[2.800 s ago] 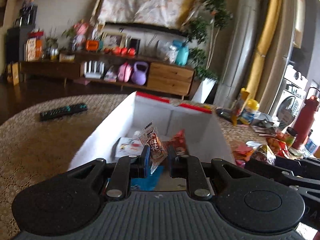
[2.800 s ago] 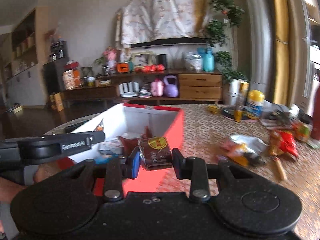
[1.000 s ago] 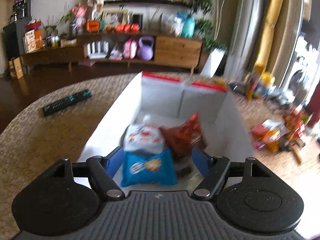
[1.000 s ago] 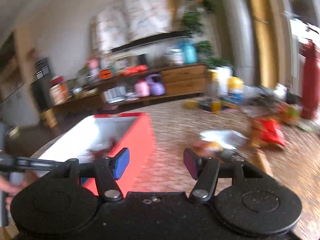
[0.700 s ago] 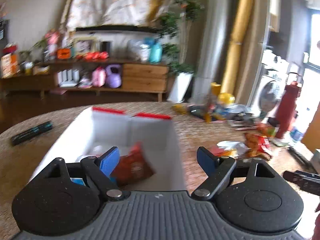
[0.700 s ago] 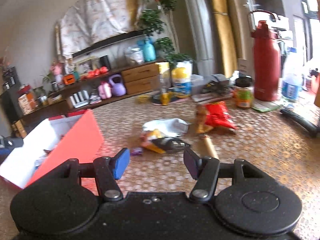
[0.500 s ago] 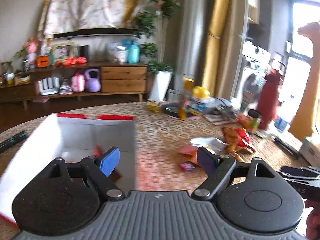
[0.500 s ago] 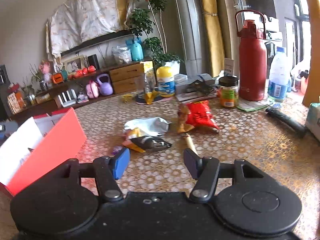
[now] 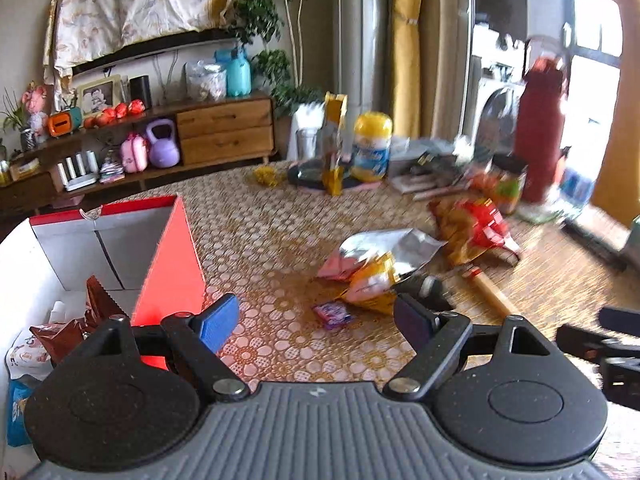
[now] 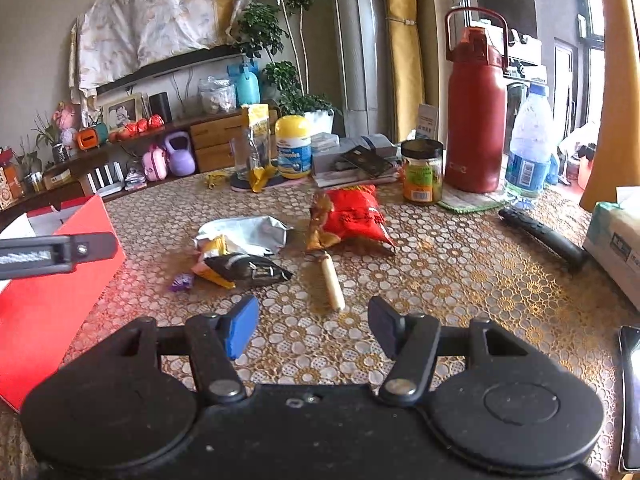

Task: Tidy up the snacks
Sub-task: 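Close left tool on purple wrapped candy while right tool grasps cream stick snack, then carry purple candy in left tool to box while right tool carries stick snack, then lower purple candy into box and open left tool while right tool releases stick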

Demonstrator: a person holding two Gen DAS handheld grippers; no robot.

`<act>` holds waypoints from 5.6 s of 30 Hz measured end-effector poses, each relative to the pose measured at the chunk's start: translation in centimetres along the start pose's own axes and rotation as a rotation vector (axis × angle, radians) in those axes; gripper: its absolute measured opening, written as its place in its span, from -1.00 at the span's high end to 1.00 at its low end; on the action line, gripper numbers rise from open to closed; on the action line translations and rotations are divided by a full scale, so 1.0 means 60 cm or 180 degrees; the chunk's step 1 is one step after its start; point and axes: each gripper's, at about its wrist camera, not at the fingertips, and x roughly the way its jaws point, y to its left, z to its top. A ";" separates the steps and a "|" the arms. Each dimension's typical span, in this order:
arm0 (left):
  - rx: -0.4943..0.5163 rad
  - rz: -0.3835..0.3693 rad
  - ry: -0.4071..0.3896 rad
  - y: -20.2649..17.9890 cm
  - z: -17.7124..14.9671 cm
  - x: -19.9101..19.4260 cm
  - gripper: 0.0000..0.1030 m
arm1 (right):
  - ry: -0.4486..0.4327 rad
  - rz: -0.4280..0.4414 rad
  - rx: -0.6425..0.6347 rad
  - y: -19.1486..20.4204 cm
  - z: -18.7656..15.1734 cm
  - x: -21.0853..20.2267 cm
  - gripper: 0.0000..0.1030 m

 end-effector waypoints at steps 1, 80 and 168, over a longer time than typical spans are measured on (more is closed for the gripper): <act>0.0015 0.0019 0.0024 -0.003 0.000 0.013 -0.64 | 0.0008 -0.0008 0.0002 -0.002 -0.001 0.003 -0.17; -0.0030 -0.0216 -0.0007 -0.013 -0.067 -0.052 0.53 | 0.0151 0.0014 -0.0035 0.022 -0.033 0.033 0.83; -0.0721 0.0794 0.0243 0.328 -0.087 -0.104 0.52 | 0.0411 0.1319 -0.1453 0.469 0.002 0.026 0.82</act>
